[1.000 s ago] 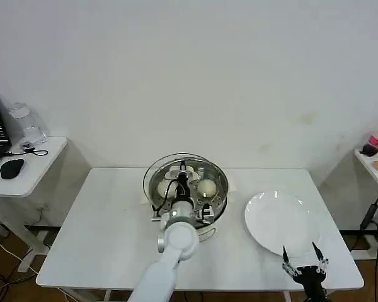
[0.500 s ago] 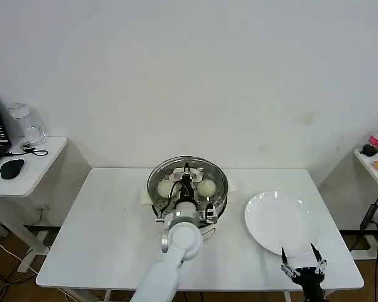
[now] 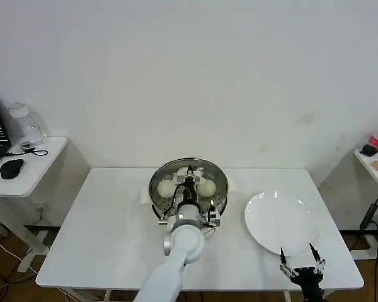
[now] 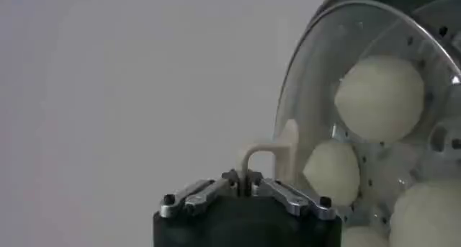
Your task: Take steamed baozi put them in steamer then cover it.
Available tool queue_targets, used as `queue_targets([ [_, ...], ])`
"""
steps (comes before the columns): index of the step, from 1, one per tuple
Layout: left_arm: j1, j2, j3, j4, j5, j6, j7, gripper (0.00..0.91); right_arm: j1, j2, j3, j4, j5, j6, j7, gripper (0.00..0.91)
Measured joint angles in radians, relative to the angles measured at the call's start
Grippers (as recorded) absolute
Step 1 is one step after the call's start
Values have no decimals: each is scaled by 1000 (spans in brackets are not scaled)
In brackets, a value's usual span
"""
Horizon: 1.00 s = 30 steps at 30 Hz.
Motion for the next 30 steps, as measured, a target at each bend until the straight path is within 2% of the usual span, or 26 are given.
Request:
queue_targets([
  [3, 0, 0, 0, 2, 0, 0, -1, 0, -1, 0, -1, 0, -2, 1, 0, 907],
  [4, 0, 0, 0, 4, 0, 0, -2, 907, -1, 0, 0, 0, -3, 1, 0, 907],
  [30, 46, 22, 13, -88, -17, -5, -3, 907, -3, -3, -9, -4, -13, 2, -3, 907],
])
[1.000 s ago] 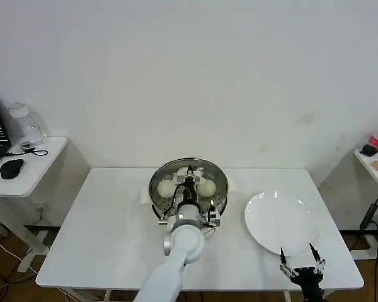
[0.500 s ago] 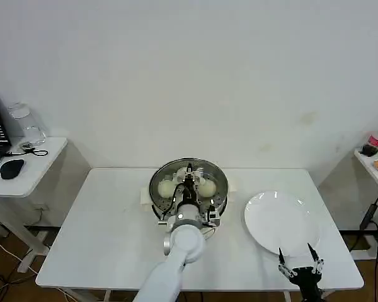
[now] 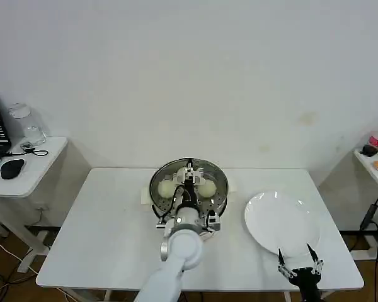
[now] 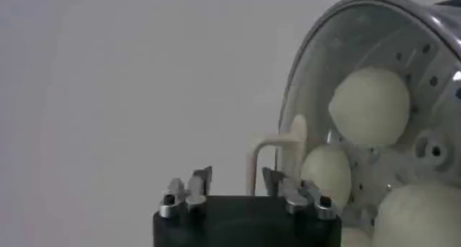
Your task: Take steamed baozi put them in steamer then cover it.
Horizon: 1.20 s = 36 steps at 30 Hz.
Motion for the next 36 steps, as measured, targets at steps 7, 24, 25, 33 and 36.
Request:
queue_targets([
  [7, 28, 27, 0, -57, -17, -2, 15, 907, 1, -1, -2, -4, 0, 0, 0, 907],
  [24, 165, 149, -21, -314, -163, -66, -19, 907, -2, -13, -9, -17, 6, -1, 1, 907],
  [25, 178, 159, -31, -335, -189, -74, -31, 907, -4, -15, -9, -17, 8, -2, 2, 907],
  [33, 317, 272, -192, -422, -605, -250, -247, 907, -19, -35, -19, -1, 37, -10, 7, 907],
  [36, 396, 295, -275, -429, -806, -324, -323, 907, -26, -47, -26, 11, 53, -18, 7, 907],
])
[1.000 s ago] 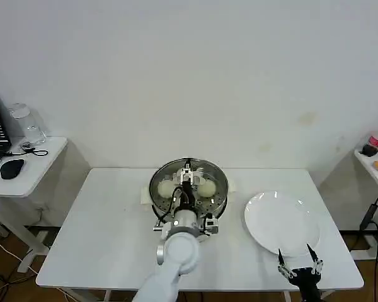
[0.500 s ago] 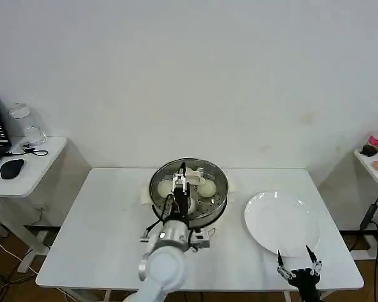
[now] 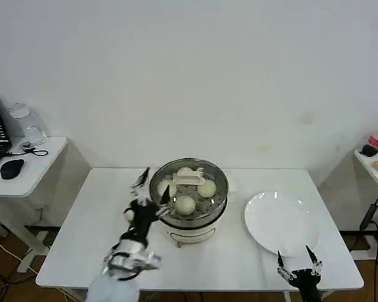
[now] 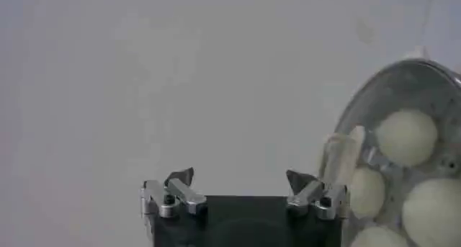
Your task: Take steamed baozi put them in steamer then cover it.
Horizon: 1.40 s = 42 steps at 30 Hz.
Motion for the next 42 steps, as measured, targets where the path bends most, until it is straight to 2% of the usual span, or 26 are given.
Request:
queue_targets([
  [7, 203, 21, -154, 1, -427, -125, -100, 907, -35, -40, -15, 50, 48, -31, -4, 907],
  [15, 366, 7, -239, 29, -664, -226, -153, 907, -85, -94, -19, 102, 116, -79, 7, 907],
  [26, 462, -1, -274, 40, -782, -274, -170, 907, -108, -119, -38, 130, 150, -117, 1, 907],
  [42, 512, -7, -280, 49, -831, -276, -188, 907, -148, -142, -62, 175, 197, -160, 3, 907],
])
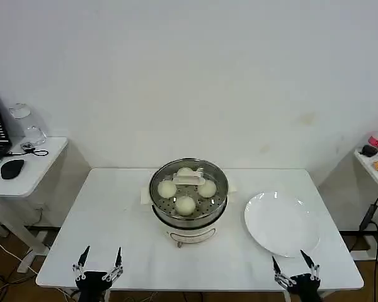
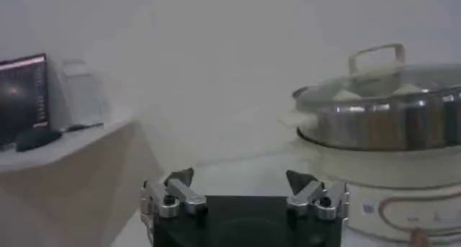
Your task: Take steamed baozi put them in steamer then cover it.
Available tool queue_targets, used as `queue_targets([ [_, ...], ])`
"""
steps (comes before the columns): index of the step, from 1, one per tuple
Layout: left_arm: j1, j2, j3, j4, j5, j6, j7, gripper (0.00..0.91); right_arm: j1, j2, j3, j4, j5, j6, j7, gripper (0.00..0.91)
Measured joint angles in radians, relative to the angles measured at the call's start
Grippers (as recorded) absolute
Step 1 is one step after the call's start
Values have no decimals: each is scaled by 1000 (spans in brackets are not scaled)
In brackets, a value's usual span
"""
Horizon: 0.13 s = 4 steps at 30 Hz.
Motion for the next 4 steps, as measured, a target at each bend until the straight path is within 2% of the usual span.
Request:
queue_targets([
  [4, 2, -1, -10, 0, -12, 9, -7, 907, -6, -8, -9, 16, 23, -6, 5, 907],
])
